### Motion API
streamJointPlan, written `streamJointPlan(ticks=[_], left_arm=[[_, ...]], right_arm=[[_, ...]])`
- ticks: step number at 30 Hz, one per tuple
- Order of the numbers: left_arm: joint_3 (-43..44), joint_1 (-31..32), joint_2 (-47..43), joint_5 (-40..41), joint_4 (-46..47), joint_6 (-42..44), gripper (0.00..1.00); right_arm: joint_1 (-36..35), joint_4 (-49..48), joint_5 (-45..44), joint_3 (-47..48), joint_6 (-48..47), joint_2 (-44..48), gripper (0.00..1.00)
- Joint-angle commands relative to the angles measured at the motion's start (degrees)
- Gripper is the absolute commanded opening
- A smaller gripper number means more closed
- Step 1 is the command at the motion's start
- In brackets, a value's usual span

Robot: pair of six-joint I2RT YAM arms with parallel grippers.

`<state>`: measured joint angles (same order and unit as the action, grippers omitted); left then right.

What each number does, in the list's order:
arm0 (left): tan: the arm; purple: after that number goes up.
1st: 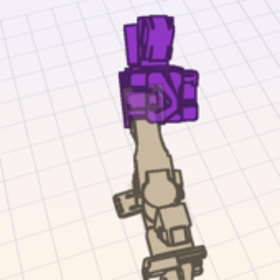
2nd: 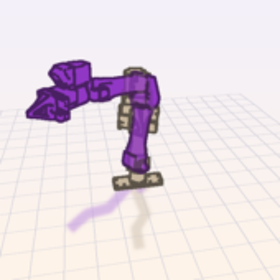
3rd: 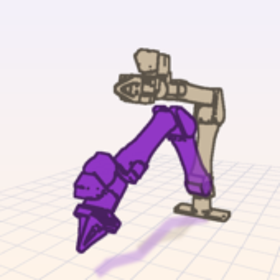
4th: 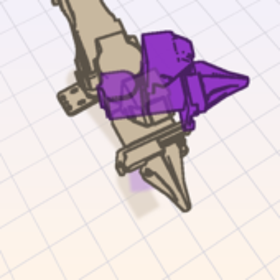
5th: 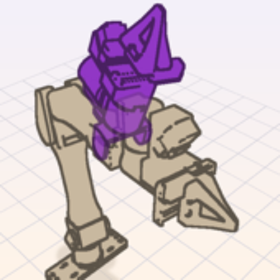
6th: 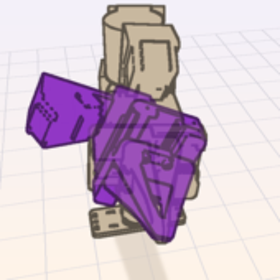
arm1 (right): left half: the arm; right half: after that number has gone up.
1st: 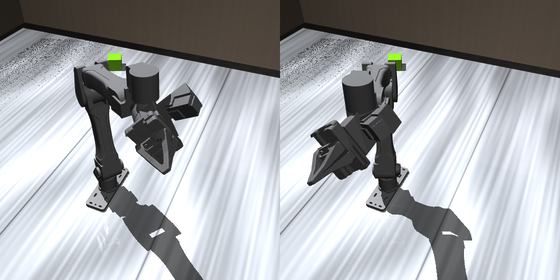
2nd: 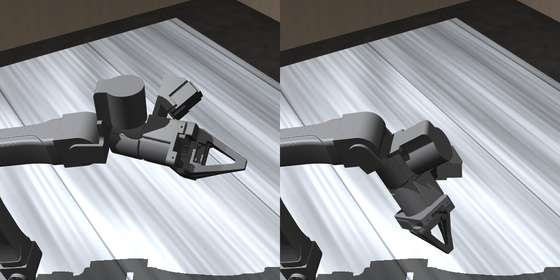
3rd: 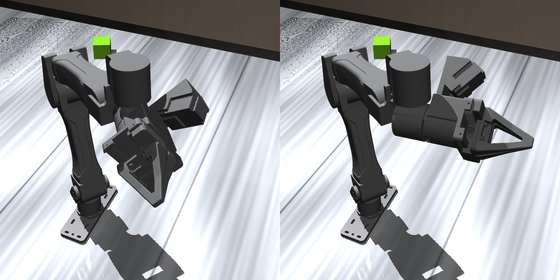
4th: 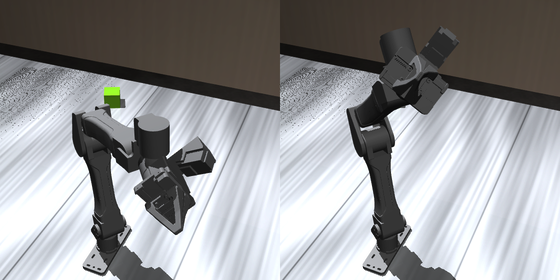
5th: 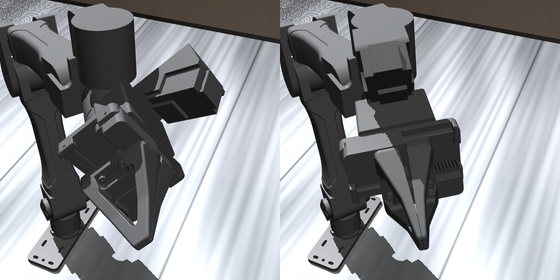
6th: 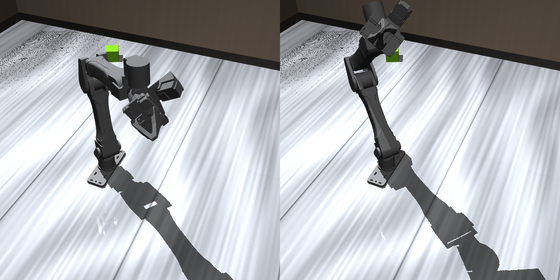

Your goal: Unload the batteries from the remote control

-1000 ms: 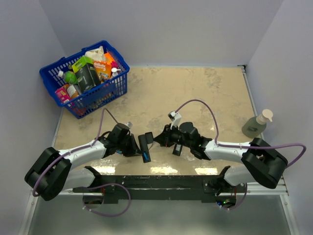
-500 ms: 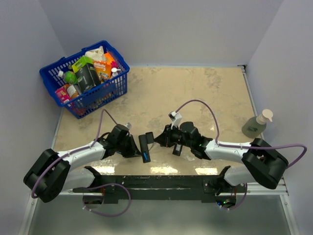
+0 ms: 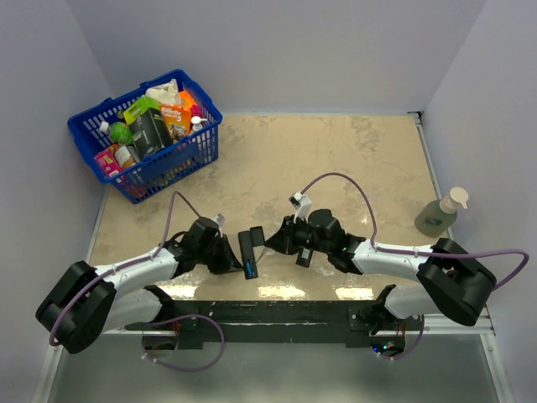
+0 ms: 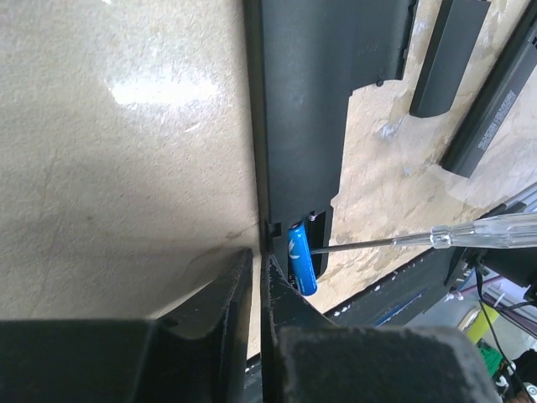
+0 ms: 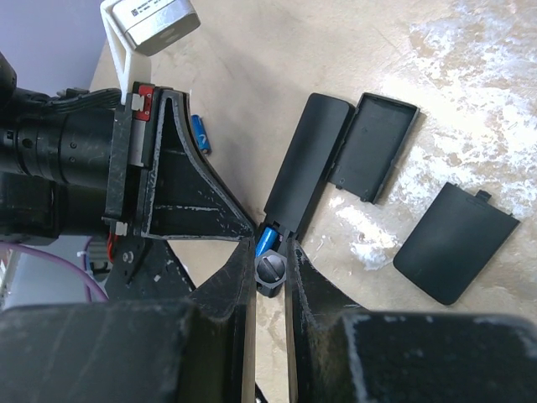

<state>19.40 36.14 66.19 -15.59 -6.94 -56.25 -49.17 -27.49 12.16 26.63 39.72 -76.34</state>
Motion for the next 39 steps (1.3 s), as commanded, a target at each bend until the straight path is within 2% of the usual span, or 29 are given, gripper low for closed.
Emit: streamJointPlan(ticks=[1,10,19,26,34,39], left_arm=[[-1.4,0.3,-0.8,0.6,-1.9,0.1,0.13],[0.0,0.3,-2.6,2.2,-5.9,2.0,0.13],[0.1,0.3,-3.3,3.3,-6.6,1.8,0.13],[4.0,0.3,-0.5,7.0,-12.0,3.4,0.15],[3.9,0.4,-1.2,5.8,-9.8,2.9,0.15],[4.9,0.3,-1.0,6.9,-11.9,3.7,0.15]], right_arm=[[-0.1,-1.1,1.1,0.9,1.5,0.9,0.00],[-0.1,2.5,0.0,2.5,1.0,2.0,0.00],[-0.1,1.5,0.8,4.0,1.8,-0.6,0.00],[-0.1,1.3,1.2,5.4,1.6,-1.7,0.00],[-0.1,0.0,1.1,5.2,2.5,-2.9,0.00],[-0.1,-2.1,2.0,5.2,4.0,-4.2,0.00]])
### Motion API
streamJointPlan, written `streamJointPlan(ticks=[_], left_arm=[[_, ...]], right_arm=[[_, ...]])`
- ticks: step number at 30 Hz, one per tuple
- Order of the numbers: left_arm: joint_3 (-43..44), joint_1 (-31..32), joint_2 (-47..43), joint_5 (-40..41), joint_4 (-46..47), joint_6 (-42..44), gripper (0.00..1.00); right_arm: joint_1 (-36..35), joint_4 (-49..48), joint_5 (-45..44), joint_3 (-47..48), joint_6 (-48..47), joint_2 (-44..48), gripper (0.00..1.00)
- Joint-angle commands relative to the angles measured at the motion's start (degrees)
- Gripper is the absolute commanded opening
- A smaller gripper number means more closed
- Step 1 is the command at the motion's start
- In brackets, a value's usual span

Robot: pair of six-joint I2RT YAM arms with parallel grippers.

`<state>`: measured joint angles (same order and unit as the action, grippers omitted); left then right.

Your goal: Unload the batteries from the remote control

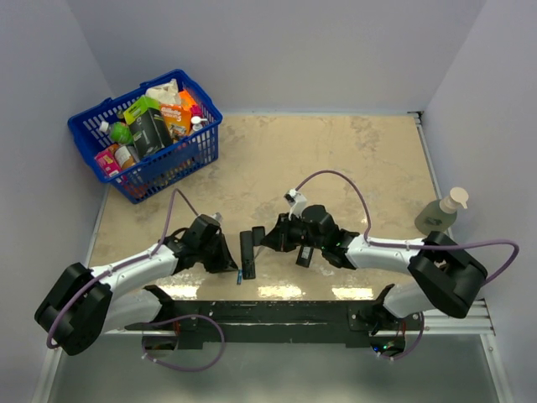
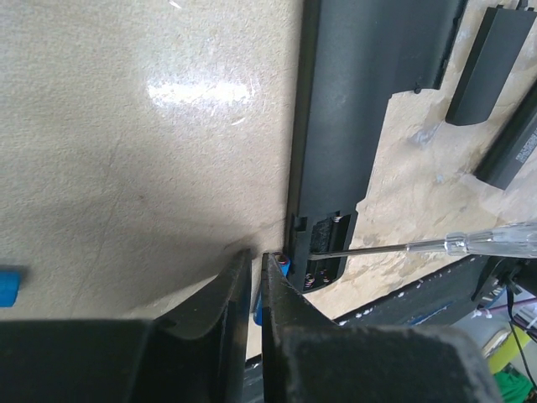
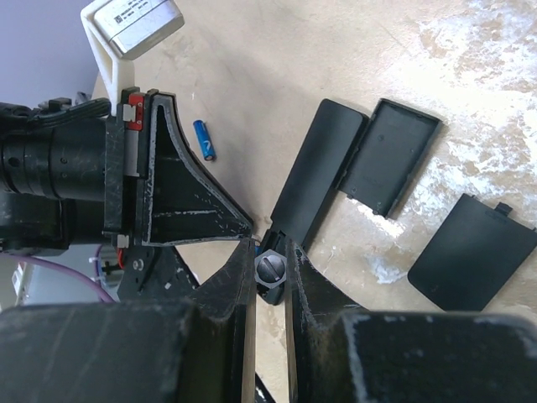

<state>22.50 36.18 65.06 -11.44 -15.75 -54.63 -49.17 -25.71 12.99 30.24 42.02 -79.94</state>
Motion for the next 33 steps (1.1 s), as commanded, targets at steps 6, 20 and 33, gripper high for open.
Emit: streamJointPlan(ticks=[6,20,33], left_arm=[[3.9,0.2,0.1,4.5,-4.6,3.0,0.16],[16.7,0.2,-2.7,4.1,-7.4,13.2,0.60],[20.6,0.3,-3.7,1.7,-6.9,22.9,0.96]], right_arm=[[-0.1,-1.3,0.9,2.1,1.6,2.3,0.00],[1.4,28.7,-19.0,11.9,-4.3,13.0,0.00],[12.9,53.6,-41.6,25.5,-9.1,12.4,0.00]])
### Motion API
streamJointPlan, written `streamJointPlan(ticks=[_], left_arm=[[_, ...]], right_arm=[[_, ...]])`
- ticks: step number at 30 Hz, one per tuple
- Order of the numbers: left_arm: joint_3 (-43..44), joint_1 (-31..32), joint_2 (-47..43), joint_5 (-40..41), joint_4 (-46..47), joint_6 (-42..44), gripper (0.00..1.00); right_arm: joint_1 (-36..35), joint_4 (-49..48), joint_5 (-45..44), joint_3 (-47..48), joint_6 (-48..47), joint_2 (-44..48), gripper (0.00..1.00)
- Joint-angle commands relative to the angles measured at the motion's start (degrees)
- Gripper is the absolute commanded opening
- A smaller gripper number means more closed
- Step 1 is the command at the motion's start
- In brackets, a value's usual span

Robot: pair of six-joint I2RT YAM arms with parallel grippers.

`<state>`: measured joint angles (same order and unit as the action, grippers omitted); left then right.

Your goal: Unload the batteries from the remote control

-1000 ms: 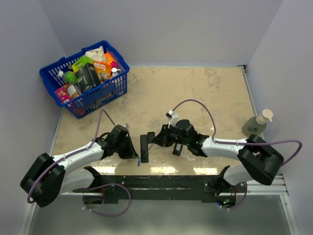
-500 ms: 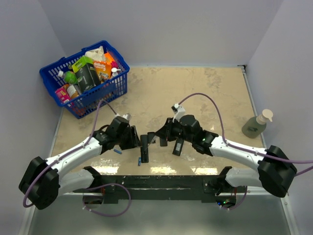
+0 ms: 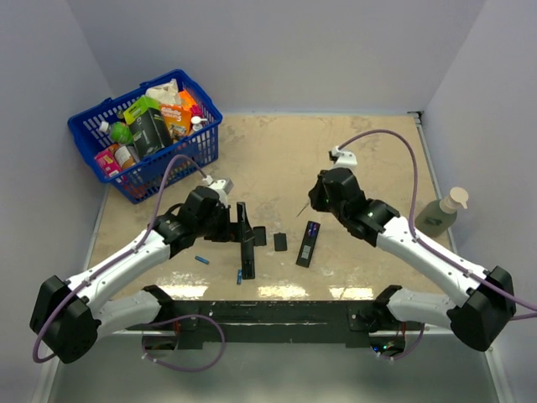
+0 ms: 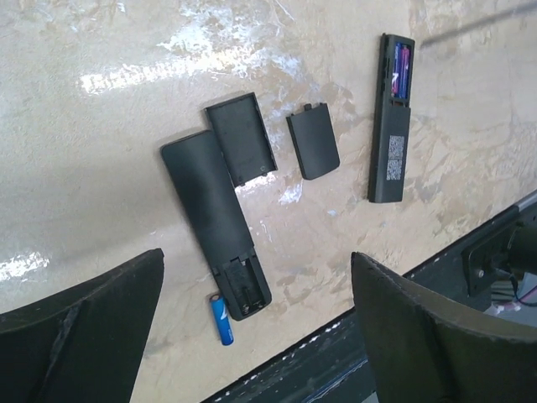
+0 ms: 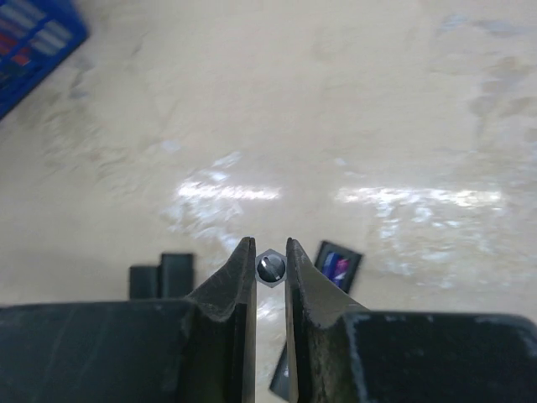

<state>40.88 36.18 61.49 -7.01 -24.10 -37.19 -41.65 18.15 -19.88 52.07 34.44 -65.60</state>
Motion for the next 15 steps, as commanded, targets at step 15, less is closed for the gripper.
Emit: streamJointPlan(ticks=[15], left_arm=[[0.9,0.3,-6.2,0.7,0.7,9.9,0.95]], right_arm=[[23.1,5.1,-4.7,5.1,-6.4,-9.9,0.00]])
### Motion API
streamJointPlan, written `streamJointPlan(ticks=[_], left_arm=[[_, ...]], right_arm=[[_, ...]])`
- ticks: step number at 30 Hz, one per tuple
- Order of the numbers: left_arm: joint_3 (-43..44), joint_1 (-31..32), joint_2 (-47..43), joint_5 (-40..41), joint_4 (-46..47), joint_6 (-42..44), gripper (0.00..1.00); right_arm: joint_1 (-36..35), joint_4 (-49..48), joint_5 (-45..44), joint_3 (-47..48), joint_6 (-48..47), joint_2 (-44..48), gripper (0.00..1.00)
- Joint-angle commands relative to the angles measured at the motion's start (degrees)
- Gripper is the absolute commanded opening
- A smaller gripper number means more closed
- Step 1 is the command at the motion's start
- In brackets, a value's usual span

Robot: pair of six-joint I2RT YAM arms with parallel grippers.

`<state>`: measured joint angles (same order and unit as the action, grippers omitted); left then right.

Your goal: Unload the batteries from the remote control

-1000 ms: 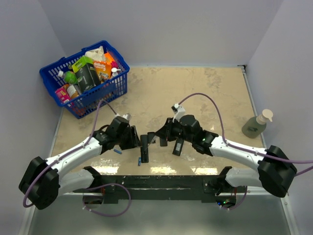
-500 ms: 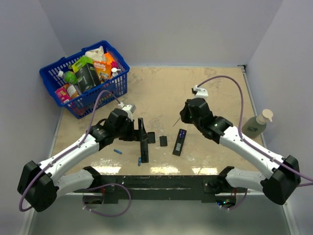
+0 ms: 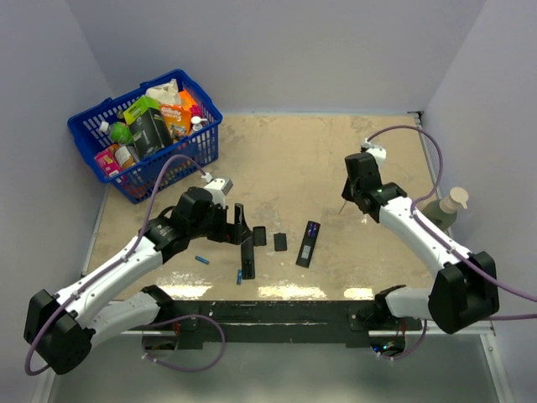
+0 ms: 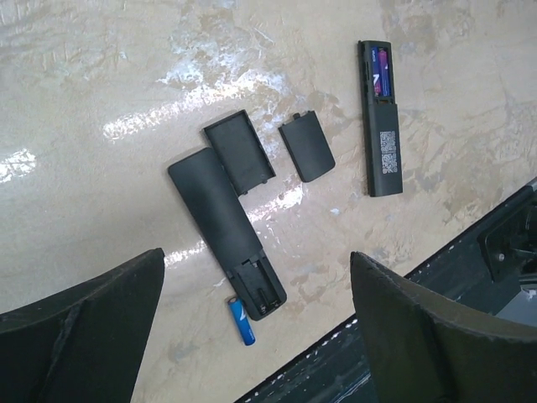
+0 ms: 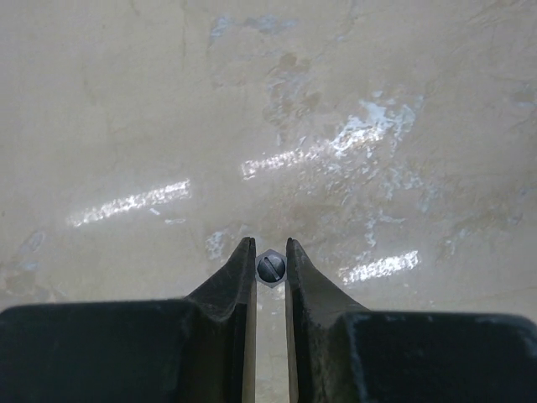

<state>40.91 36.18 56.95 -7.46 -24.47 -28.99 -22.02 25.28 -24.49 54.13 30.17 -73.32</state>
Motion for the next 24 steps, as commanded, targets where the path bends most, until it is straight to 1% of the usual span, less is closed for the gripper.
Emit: streamJointPlan(ticks=[1,3,4,7,10,16,24], left_arm=[[0.8,0.3,-2.0,1.4,0.5,1.7,0.95],[0.6,0.3,-2.7,1.9,0.6,1.5,0.95],[0.1,0.3,-3.1,2.1,1.1,1.2,0.95],[0.0,0.4,-3.0,2.3,1.2,0.8,0.95],[-0.3,0.3,-2.8,2.2,1.4,0.6,0.95],[-0.3,0.3,-2.2,2.3,1.4,0.5,0.95],[-0.2,0.3,-1.2,2.1,1.4,0.6,0.95]], right_arm=[[3.9,-2.5,0.4,3.0,-2.5,-3.5,0.00],[4.5,-3.7,2.1,3.0,-3.2,-4.5,0.00],[4.6,-5.4,6.0,3.1,-3.5,-4.8,0.00],[4.5,-8.4,13.8,2.6,-3.9,-4.9,0.00],[4.6,-10.3,18.3,1.6,-4.0,-3.7,0.00],[4.5,-9.9,23.7,-0.6,-0.5,1.3,0.00],[4.5,-8.5,26.3,-4.8,1.8,5.7,0.00]])
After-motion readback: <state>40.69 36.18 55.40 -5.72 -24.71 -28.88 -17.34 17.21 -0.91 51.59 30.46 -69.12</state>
